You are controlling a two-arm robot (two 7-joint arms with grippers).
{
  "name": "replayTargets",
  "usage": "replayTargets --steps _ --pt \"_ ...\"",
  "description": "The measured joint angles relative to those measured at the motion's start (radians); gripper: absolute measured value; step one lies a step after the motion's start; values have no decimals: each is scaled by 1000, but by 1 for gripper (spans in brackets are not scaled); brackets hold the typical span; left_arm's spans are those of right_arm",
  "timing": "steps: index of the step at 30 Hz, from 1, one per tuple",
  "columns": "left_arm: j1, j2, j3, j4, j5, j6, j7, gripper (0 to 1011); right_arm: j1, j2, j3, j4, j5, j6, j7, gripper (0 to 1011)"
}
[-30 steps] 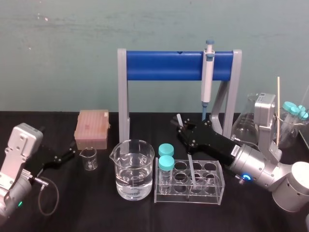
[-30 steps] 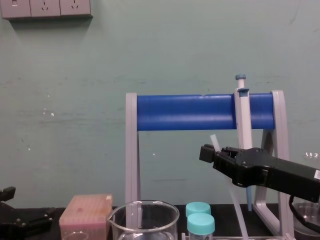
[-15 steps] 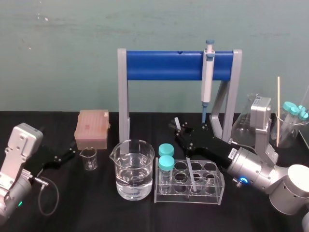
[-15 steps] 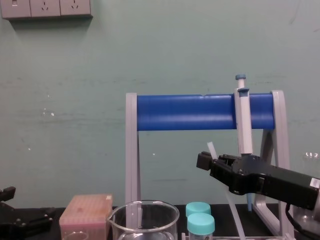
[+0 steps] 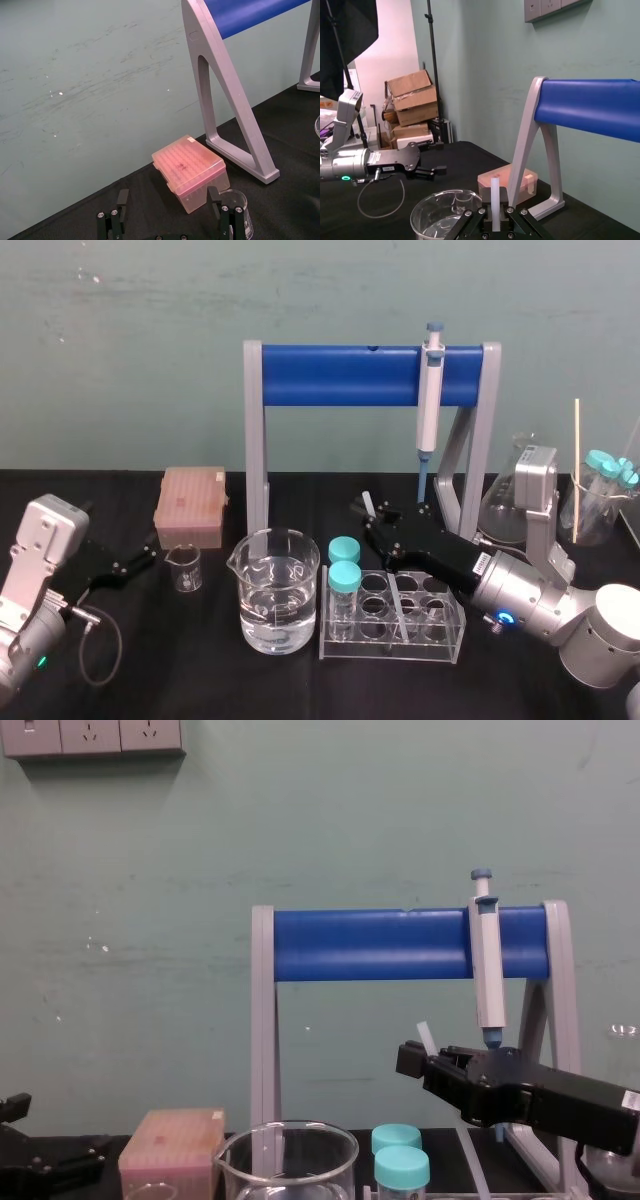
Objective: Pick up the stirring rod with one hand, then place it down.
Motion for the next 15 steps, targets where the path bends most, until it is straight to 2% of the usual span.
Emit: replayTargets --steps 15 --pt "0 0 0 0 0 0 0 1000 -4 5 -5 -4 -6 12 -2 68"
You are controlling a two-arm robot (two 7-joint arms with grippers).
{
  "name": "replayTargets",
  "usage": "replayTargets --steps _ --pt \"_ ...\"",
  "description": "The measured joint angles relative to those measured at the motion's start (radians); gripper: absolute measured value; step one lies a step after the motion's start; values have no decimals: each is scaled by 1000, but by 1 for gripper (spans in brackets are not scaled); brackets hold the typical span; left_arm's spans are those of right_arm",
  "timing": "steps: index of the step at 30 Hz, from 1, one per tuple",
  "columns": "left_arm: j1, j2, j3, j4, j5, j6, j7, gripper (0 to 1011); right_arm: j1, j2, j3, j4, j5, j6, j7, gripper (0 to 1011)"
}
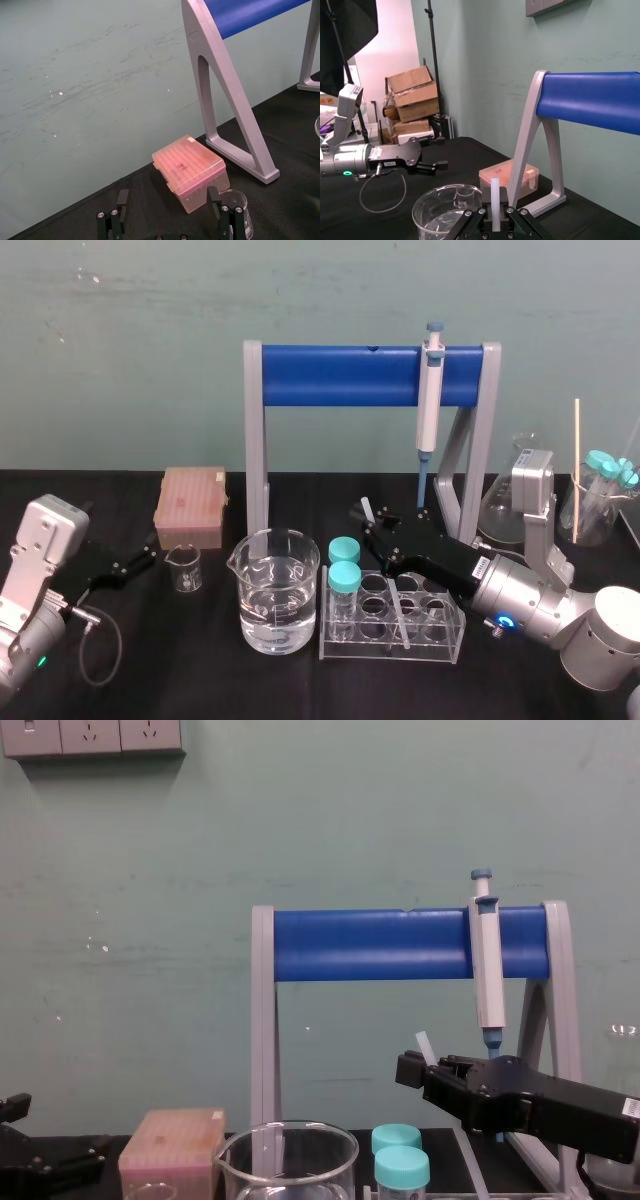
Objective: Pick up the stirring rod with one hand, then place it down.
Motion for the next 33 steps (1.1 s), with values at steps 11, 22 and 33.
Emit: replayTargets --steps 11,22,33 --pt "0 0 0 0 0 0 0 1000 0 -1 1 0 1 0 -1 243" --pt "0 0 0 0 0 0 0 1000 0 -1 1 0 2 0 -1 580" --pt "0 0 0 0 0 0 0 1000 0 0 1 -1 2 -1 -2 932"
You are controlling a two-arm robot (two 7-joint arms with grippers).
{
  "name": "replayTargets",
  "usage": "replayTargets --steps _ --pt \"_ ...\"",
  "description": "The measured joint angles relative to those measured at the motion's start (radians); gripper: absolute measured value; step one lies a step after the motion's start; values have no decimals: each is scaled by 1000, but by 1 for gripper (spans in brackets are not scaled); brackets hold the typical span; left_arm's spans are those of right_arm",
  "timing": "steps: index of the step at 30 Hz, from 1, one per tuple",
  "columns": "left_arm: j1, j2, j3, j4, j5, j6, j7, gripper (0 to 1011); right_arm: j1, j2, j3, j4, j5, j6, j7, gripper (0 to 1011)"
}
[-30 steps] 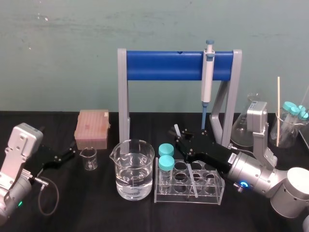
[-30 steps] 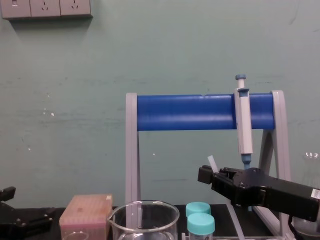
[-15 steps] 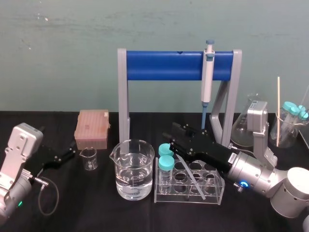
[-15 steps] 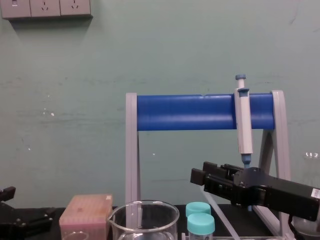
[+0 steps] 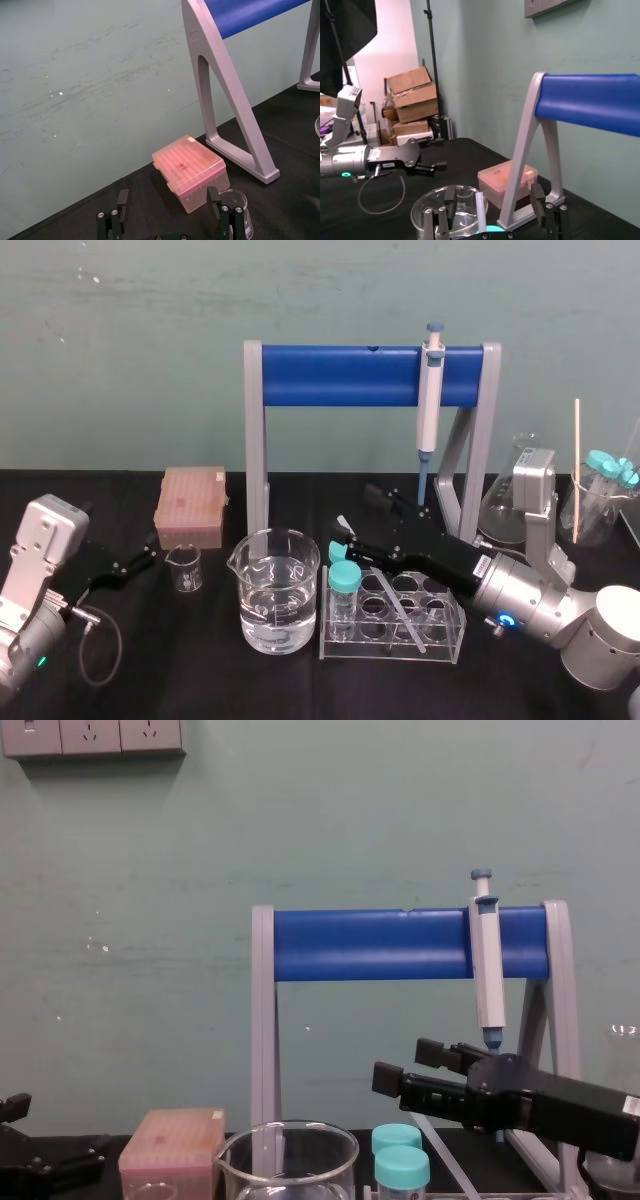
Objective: Pick up the stirring rod with one hand, then place it down.
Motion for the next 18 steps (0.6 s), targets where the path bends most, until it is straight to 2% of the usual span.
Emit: replayTargets --steps 3,8,12,14,15,17,18 --pt "0 0 0 0 0 0 0 1000 -13 14 10 -31 -10 1 -33 1002" --pt "0 0 0 0 0 0 0 1000 -53 47 44 -91 -35 7 -110 1003" --pt "0 0 0 0 0 0 0 1000 -106 81 91 -152 -69 10 -208 1003" --pt "0 0 0 0 0 0 0 1000 -145 100 123 -188 -103 15 -289 1003" --pt "0 0 0 0 0 0 0 1000 -172 110 145 -208 -129 22 -353 1003" --pt "0 0 0 0 0 0 0 1000 -199 116 167 -227 -152 34 -414 1003" --pt "0 0 0 0 0 0 0 1000 -222 119 185 -240 -173 47 -468 1003"
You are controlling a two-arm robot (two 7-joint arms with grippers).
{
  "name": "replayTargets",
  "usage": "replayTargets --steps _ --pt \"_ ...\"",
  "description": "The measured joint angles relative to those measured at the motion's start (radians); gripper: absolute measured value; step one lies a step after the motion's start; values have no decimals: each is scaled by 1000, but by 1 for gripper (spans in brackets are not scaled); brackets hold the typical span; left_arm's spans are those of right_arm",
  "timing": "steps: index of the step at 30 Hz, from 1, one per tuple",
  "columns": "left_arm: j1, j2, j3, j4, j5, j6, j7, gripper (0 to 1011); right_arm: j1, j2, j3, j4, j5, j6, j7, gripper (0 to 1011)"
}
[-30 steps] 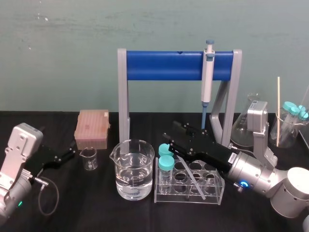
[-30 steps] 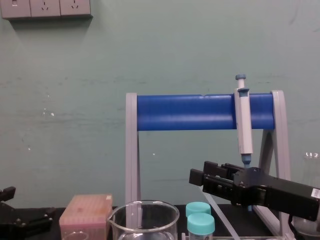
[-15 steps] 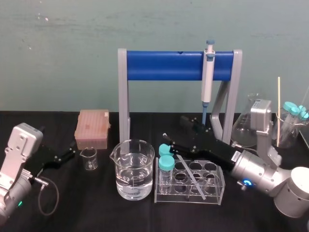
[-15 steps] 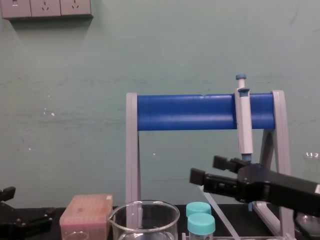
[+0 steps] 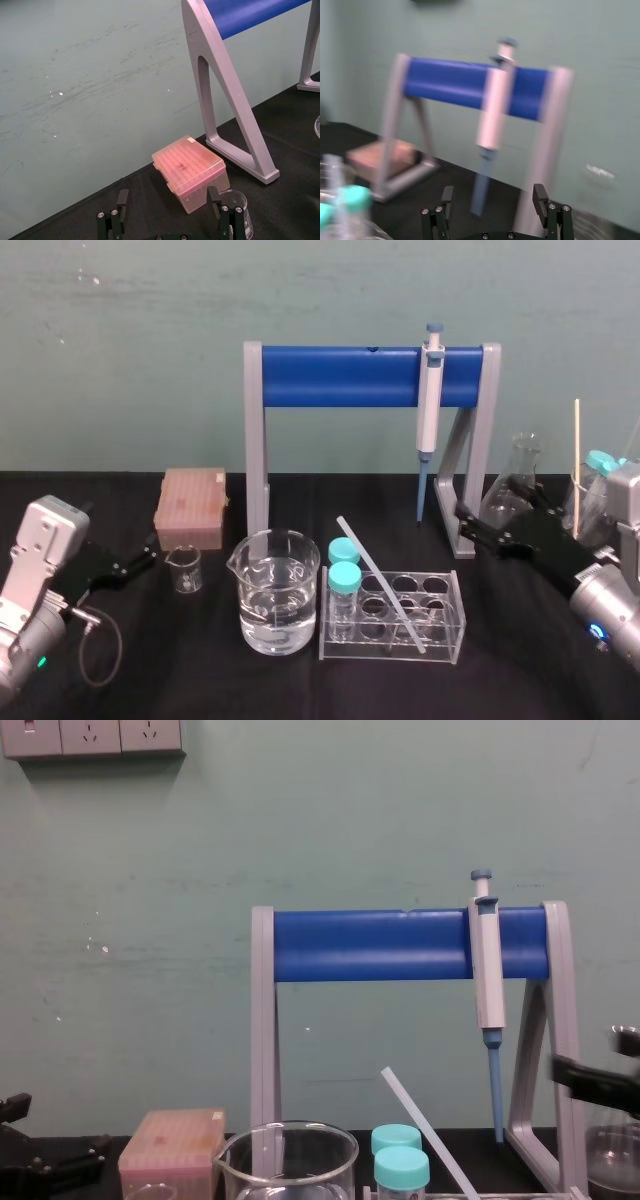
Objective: Pick up the stirring rod with one hand, then place it down.
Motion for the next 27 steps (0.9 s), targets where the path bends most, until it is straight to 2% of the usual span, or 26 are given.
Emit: replayTargets --steps 4,5,10,27 --pt "0 0 0 0 0 0 0 1000 -43 0 31 -22 -52 30 -109 1003" --pt "0 0 0 0 0 0 0 1000 -43 0 31 -22 -52 30 -109 1003" --pt "0 0 0 0 0 0 0 1000 -75 -15 50 -33 -101 69 -195 1003" --pt "0 0 0 0 0 0 0 1000 -73 -13 49 -33 -97 66 -188 1003"
